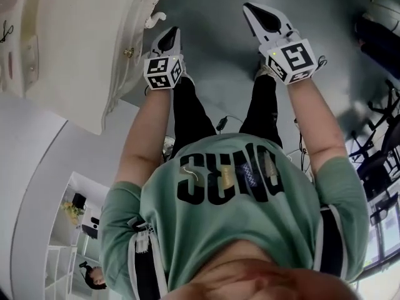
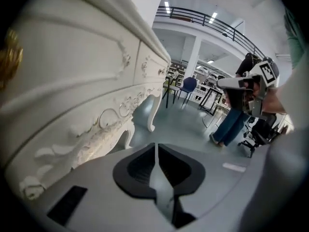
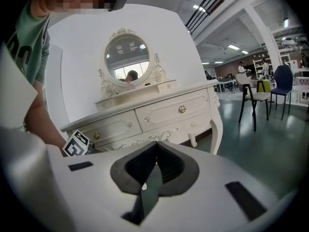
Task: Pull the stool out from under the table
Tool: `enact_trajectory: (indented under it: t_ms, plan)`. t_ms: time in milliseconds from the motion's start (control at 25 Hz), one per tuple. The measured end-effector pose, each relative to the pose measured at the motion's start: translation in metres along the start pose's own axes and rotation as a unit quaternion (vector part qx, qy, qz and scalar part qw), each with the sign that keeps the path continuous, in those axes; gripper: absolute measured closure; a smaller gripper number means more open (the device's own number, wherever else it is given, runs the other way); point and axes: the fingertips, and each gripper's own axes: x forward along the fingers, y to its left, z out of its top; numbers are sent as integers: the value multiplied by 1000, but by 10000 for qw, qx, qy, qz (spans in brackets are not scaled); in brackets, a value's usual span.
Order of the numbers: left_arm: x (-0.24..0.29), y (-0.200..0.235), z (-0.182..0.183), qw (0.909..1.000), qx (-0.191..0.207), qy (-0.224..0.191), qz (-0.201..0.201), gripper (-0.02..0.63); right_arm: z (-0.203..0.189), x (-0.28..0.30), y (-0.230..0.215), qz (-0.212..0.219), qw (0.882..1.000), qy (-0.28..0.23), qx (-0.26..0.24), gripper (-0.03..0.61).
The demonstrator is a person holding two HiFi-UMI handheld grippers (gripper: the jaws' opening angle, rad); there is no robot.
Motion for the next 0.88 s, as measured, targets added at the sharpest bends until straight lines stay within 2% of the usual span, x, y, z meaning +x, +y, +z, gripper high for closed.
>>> enact_trajectory:
  t_ms: [160,240,360,480,640,880]
  plan:
    - [25,29,-48,9988,-205,276,360,572,-18,9,-2,135,9999,-16,-39,584]
    - [38,49,-69,9965,-454,378,595,542,-30,11,-6,173,9998,15,17,584]
    - [49,81,-96,9897,-902,484,1001,504,-54,10,-7,224,9996,168,74,584]
    - [58,108,-114,9822,-1184,544,1353,464,-72,8,-9,244,9992,313,85,584]
    - [70,132,-130,9757,-1224,628,1705,425,-83,5,-17,259,9988,397,112,584]
    - [94,148,-152,9682,-1204,824,2032,359,-88,5,-23,282,9988,384,49,584]
